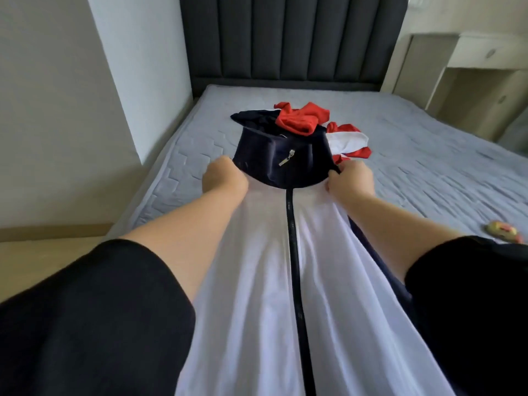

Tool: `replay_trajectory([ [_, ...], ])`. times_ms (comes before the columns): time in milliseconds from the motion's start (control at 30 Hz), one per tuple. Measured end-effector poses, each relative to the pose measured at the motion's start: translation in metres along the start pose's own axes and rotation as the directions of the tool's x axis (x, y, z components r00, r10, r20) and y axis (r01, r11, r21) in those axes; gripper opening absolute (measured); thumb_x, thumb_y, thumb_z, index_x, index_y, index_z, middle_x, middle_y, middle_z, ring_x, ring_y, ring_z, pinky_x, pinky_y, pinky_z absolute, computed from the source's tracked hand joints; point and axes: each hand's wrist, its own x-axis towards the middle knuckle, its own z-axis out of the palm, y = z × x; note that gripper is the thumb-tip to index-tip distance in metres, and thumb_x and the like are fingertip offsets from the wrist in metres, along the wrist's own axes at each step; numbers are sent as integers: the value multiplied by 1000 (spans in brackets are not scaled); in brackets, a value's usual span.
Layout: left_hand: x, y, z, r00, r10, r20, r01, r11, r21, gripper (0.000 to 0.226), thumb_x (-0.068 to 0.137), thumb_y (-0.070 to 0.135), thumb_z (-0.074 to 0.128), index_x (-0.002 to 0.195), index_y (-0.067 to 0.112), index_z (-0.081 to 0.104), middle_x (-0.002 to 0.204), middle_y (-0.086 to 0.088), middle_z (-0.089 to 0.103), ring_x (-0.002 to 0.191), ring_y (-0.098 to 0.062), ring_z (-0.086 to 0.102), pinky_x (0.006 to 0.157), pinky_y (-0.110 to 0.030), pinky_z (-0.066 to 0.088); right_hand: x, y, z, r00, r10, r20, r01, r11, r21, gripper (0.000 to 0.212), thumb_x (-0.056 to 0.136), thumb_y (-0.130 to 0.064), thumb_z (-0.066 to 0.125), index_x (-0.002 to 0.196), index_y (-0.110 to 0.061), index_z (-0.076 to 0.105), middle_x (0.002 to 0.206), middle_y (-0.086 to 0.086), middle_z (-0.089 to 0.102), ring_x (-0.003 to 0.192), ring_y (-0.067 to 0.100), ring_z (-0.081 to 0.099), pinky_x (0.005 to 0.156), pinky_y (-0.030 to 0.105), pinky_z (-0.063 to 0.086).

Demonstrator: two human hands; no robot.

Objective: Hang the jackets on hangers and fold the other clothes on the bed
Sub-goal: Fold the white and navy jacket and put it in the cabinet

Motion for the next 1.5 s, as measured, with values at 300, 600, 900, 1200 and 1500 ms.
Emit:
replay_trajectory([
  [300, -62, -47, 90, 800, 146, 582, -301, 937, 179, 67, 101, 44, 28, 150, 30, -15, 161, 0, -9, 148, -25, -4, 117, -50, 4, -44, 33, 82, 914, 26, 404, 116, 940, -322, 66, 98, -33, 35, 153, -23, 0, 161, 0, 0, 148, 22, 0, 116, 51, 4],
  [600, -82, -88, 128, 864, 243, 440, -400, 863, 309, 61, 98, 51, 13, 151, 31, -10, 159, 4, -18, 146, -16, -18, 117, -43, -11, -68, 78, 123, 892, 43, 449, 139, 920, -366, 62, 99, -44, 22, 154, -22, 2, 161, 10, -7, 146, 25, -15, 114, 49, -12],
  [900, -117, -93, 109, 846, 240, 477, -423, 847, 324, 58, 100, 46, 11, 151, 31, -11, 159, 0, -17, 146, -19, -16, 118, -43, -8, -113, 99, 80, 835, 43, 549, 263, 845, -466, 62, 100, -44, 15, 154, -20, -5, 161, 2, -10, 147, 18, -11, 116, 41, -11],
  [1200, -179, -72, 86, 807, 176, 564, -420, 842, 338, 57, 100, 49, 8, 151, 30, -9, 160, -3, -14, 147, -21, -13, 119, -44, 0, -166, 156, -7, 845, -44, 534, 300, 864, -404, 55, 103, -44, 21, 153, -23, 15, 161, -5, 9, 148, 11, 3, 119, 36, 2],
  [1500, -307, 15, 101, 550, 411, 727, -707, 693, 142, 55, 101, 49, 15, 152, 33, 2, 160, 2, -12, 146, -22, -14, 116, -50, -2, -195, 271, -120, 930, 302, 211, -79, 722, -687, 65, 98, -57, 19, 153, -22, 9, 162, 0, 1, 148, 18, 1, 116, 49, 3],
])
